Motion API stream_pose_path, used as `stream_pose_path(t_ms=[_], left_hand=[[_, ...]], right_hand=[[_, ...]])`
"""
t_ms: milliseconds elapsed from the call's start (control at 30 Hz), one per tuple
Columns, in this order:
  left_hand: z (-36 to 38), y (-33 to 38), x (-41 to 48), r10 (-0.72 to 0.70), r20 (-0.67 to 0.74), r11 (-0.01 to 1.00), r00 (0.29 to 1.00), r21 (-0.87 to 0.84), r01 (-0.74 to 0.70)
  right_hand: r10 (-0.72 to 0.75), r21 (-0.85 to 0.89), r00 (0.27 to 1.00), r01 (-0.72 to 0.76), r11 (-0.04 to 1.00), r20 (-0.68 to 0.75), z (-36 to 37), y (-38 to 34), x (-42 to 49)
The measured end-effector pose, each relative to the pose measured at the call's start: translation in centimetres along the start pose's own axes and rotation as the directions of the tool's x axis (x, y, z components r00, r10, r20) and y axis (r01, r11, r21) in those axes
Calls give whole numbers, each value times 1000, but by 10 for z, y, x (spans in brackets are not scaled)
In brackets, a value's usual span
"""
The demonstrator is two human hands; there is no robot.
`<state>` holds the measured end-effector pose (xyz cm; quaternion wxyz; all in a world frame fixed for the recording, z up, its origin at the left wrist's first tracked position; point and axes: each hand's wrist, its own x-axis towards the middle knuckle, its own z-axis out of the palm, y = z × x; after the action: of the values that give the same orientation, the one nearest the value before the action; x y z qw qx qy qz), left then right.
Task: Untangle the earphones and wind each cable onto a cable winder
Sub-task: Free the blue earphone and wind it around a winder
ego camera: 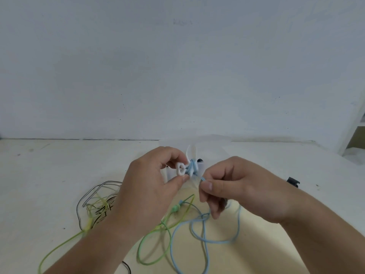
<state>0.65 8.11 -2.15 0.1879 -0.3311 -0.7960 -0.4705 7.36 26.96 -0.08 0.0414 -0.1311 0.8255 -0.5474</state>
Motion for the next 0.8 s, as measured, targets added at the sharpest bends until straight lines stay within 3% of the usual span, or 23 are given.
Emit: stream_pose_path(t_ms=[333, 500, 667, 800], left_hand=[[-4, 0, -2, 0, 195, 999, 981, 34, -7], [-5, 7, -3, 23, 294, 1000, 955, -6, -22], [-3, 4, -3, -6, 366, 994, 931, -97, 45], [-1, 1, 0, -3, 364, 943, 932, -310, 124]], right_hand=[[-102, 22, 924, 119, 993, -369, -13, 2, 0], [-128, -178, 831, 35, 983, -541, -9, 2, 4], [-100, -199, 814, -19, 980, -573, -7, 4, 6], [22, -119, 867, -94, 988, -498, -11, 10, 7]])
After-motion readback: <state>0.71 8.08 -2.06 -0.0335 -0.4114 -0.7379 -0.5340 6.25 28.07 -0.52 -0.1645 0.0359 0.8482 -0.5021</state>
